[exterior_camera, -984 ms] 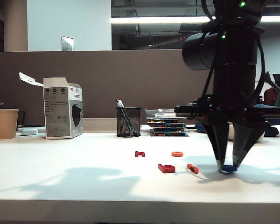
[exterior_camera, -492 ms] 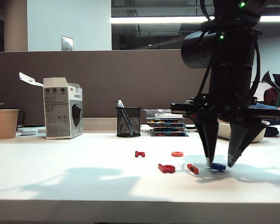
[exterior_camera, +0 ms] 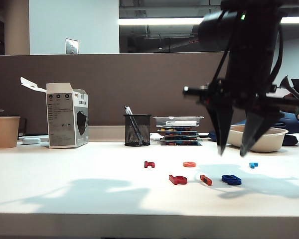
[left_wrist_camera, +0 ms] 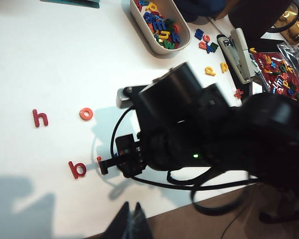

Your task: Select the appropriate letters from the row of letter magnets placed on the table to arrange into the word "big".

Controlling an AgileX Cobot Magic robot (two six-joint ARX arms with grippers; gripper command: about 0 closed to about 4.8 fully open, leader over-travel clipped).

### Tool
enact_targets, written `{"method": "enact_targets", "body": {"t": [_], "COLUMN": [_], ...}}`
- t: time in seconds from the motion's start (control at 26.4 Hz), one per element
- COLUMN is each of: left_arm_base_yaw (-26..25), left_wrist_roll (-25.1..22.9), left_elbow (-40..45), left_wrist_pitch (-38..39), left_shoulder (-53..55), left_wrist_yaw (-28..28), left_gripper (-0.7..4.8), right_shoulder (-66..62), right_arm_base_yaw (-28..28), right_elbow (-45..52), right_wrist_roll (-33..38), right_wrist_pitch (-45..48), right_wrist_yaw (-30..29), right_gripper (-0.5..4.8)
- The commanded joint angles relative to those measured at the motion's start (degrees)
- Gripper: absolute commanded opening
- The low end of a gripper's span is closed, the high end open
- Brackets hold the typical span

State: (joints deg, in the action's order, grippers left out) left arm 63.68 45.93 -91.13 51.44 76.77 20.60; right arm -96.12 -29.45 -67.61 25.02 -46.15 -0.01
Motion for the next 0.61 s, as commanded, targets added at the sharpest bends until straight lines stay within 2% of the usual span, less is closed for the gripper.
{"method": "enact_targets", "body": {"t": [0.04, 0.15, 0.19, 0.34, 0.49, 0.61], "left_arm_base_yaw": [0.0, 0.0, 0.0, 0.0, 0.0, -0.2], "left_wrist_roll": [0.0, 0.0, -0.1, 0.0, -0.5, -0.5], "left_elbow": [-0.1, -0.1, -0.1, -0.1, -0.1, -0.1], "left_wrist_pitch": [-1.0, -1.2, -1.2, -1.2, -2.2, -2.3], "left_shoulder": [-0.2, -0.2, -0.2, -0.2, -0.2, -0.2], "left_wrist_yaw": [0.2, 0.2, 0.2, 0.2, 0.3, 1.2], "left_gripper": [-0.05, -0.05, -0.05, -0.05, -0.05, -0.05], "right_shoulder": [3.9, 8.3, 11.3, 18.9, 28.2, 34.8], "right_arm_base_yaw": [0.2, 0.4, 1.1, 3.4, 8.6, 15.8], "right_elbow": [-0.1, -0.1, -0.1, -0.1, -0.1, 0.1], "right_wrist_roll": [-1.2, -4.5, -6.8, -11.5, -15.5, -18.9], "right_wrist_pitch": [0.6, 0.6, 0.6, 0.1, 0.7, 1.4], "right_wrist_yaw": [0.2, 5.9, 9.1, 15.1, 15.3, 11.7], "right_gripper": [1.71, 1.38, 0.9, -0.08, -0.06, -0.06]}}
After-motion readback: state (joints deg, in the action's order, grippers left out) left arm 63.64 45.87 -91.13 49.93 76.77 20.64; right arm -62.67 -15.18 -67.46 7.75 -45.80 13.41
